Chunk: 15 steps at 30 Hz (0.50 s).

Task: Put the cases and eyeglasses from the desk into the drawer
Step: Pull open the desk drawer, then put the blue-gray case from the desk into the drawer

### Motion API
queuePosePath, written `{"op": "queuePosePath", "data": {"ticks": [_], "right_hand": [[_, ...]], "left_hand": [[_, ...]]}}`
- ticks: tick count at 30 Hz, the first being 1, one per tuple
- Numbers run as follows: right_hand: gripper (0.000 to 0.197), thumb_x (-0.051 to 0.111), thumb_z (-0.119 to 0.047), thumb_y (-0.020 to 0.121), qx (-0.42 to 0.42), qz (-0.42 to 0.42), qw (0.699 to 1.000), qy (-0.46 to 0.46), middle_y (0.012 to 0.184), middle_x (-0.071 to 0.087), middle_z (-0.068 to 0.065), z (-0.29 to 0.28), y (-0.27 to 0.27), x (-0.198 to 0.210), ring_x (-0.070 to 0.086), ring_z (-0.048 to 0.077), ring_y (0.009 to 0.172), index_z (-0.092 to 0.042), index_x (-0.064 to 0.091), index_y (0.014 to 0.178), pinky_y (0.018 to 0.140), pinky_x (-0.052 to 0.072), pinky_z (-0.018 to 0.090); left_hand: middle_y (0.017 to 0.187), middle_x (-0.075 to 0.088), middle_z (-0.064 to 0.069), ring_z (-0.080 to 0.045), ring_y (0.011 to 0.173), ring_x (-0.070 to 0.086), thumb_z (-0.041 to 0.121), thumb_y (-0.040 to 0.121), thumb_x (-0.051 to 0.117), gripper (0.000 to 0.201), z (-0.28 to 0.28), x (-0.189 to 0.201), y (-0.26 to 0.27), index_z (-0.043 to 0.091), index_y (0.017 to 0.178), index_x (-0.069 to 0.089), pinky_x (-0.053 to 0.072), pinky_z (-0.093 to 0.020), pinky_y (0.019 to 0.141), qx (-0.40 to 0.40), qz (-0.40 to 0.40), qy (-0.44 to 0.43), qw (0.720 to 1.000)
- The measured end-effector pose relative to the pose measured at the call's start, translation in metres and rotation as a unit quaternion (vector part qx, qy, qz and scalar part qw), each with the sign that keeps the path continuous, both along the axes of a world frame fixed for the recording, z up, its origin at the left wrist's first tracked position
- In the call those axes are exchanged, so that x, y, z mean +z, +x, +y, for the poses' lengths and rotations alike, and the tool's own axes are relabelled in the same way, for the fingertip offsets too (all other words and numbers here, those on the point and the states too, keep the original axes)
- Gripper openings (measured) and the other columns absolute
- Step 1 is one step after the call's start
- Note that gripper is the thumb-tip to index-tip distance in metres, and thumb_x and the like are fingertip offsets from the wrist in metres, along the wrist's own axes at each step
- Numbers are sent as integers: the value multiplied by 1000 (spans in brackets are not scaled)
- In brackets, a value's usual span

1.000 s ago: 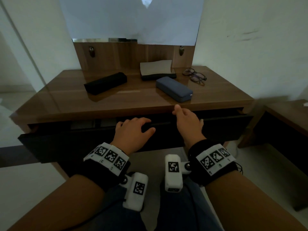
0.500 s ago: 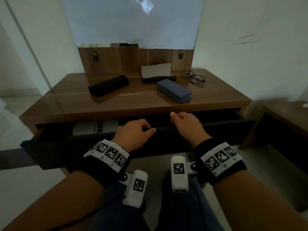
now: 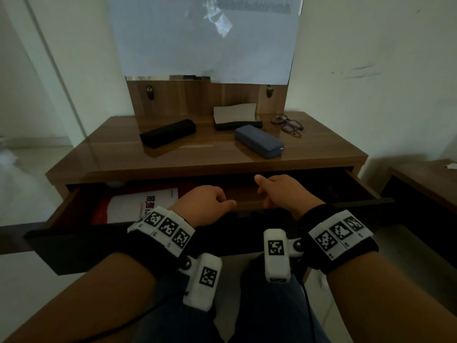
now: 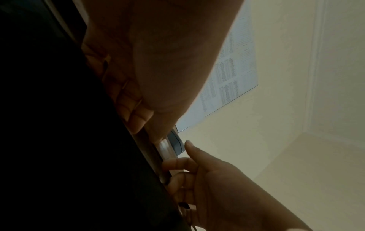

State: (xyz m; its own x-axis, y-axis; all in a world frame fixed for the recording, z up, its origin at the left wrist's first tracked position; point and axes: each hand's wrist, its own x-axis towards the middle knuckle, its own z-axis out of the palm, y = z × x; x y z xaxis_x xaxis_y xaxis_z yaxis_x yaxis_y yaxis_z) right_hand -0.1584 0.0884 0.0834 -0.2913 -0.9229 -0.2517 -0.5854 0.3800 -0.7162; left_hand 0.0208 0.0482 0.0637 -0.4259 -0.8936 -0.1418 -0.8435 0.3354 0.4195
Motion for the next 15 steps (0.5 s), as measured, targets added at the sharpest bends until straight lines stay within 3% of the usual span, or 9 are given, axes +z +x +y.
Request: {"op": "queuePosePath", "data": {"ticks": [6,11,15], "right_hand": [[48,37,-50,95,10,-12,999,36,71,62,6,6,1,3,61,20,70,-10,63,98,81,53,36],[51,35,-51,95,33,18,997,65,74,63,5,11,-1,3,61,18,63,-9,61,106,59,48,26],[50,35,-51,95,37,28,996,79,77,63,6,14,1,4,61,18,63,-10,59,109,56,47,24]], "left_hand": [[87,61,5,-11,82,59,52,92,52,28,6,4,1,26,93,63,49,-29,74,-18,-18,19,999],[80,61,7,-10,79,59,53,91,52,31,9,8,3,25,95,64,46,-27,69,-25,-23,21,999],[82,66,5,-11,79,64,53,91,52,33,13,9,4,24,99,67,55,-31,77,-23,-20,31,999]]}}
